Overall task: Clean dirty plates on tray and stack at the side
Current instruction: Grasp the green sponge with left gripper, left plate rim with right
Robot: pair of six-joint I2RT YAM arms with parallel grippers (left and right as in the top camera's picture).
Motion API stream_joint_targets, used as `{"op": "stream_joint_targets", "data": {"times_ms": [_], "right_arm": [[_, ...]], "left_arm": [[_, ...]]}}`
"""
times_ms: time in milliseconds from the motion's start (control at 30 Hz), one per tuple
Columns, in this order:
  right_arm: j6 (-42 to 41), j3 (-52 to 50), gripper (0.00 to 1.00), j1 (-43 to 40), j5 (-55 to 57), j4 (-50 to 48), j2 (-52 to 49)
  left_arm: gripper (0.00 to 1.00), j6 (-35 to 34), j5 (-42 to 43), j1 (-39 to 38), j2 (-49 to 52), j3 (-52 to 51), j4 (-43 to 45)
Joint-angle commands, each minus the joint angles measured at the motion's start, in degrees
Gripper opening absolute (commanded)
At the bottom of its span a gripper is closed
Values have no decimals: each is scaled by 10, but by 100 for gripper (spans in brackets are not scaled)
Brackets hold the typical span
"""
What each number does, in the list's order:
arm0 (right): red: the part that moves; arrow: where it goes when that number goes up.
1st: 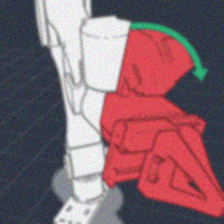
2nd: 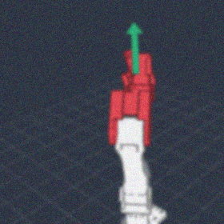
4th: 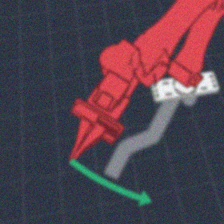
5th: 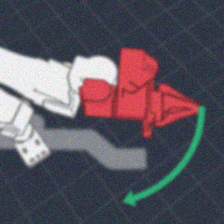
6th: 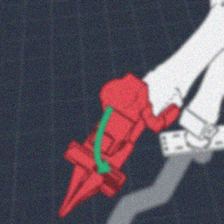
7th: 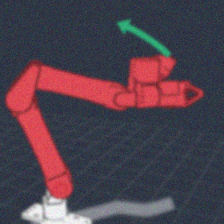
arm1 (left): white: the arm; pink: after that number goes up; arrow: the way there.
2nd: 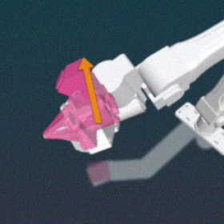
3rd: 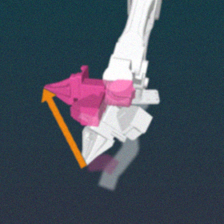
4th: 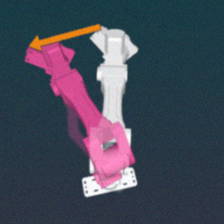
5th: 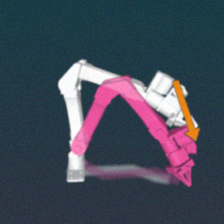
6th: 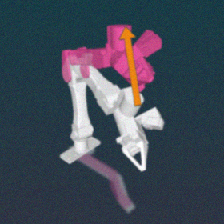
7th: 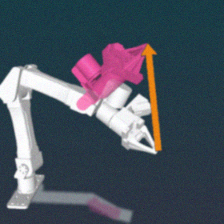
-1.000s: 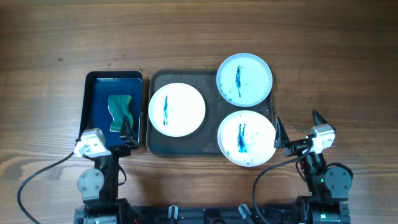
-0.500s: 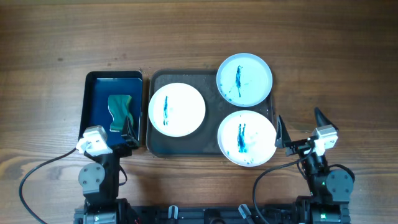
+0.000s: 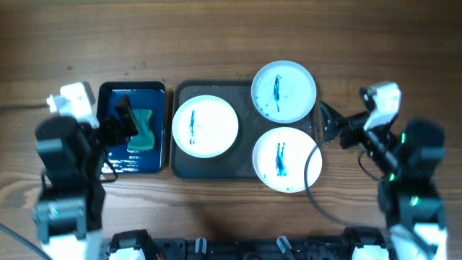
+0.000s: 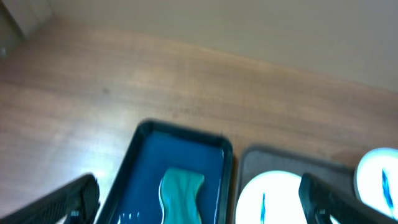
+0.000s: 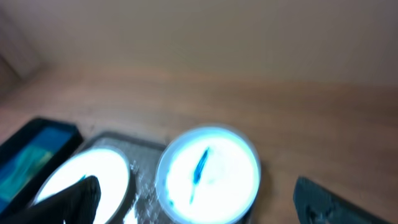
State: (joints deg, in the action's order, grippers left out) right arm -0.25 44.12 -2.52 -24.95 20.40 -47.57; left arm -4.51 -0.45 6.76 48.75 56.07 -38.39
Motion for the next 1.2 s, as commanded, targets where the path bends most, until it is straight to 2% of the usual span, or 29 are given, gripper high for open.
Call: {"op": "stream_joint_targets", "data": {"times_ms": [0, 100, 167, 200, 267, 333, 433, 467, 567, 633, 667, 767, 833, 967, 1067, 1100, 1167], "right_arm": [[1, 185, 100, 1, -70, 124, -181], [2, 302, 100, 1, -106, 254, -307], [-24, 320, 100, 1, -134, 253, -363], [-81, 320, 100, 1, -150, 252, -383], [-62, 320, 99, 7, -193, 243, -416], [-79, 320, 93, 42, -150, 247, -436], [-139, 330, 82, 169, 13, 260, -459], [-163, 335, 77, 204, 49, 260, -470], [-220, 341, 59, 293, 102, 250, -528], [-235, 347, 47, 318, 106, 238, -574], [-240, 351, 45, 324, 108, 236, -592], [-241, 373, 40, 330, 96, 233, -651], [-243, 381, 36, 331, 77, 226, -672], [-253, 402, 33, 336, 75, 225, -690], [-221, 488, 33, 333, 100, 294, -689], [-186, 528, 34, 330, 103, 330, -689], [-167, 544, 34, 329, 94, 371, -690]], "left_arm": [[100, 11, 66, 2, 89, 82, -44], [100, 10, 124, 2, 130, 81, -99], [100, 10, 141, 2, 153, 81, -119], [100, 10, 149, 2, 161, 81, -121], [100, 10, 173, 2, 176, 81, -121], [100, 11, 180, 2, 183, 81, -119], [100, 11, 173, 2, 186, 81, -116], [96, 6, 167, 2, 189, 81, -116], [94, -106, 60, 2, 214, 81, -129], [94, -127, 30, 2, 234, 81, -141], [94, -127, 29, 2, 242, 81, -142], [94, -127, 29, 2, 278, 81, -135], [94, -127, 29, 2, 296, 81, -127], [95, -127, 29, 2, 314, 81, -114], [96, -127, 29, 2, 314, 81, -103], [98, -127, 30, 2, 314, 81, -102], [100, -127, 53, 2, 314, 81, -125]]}}
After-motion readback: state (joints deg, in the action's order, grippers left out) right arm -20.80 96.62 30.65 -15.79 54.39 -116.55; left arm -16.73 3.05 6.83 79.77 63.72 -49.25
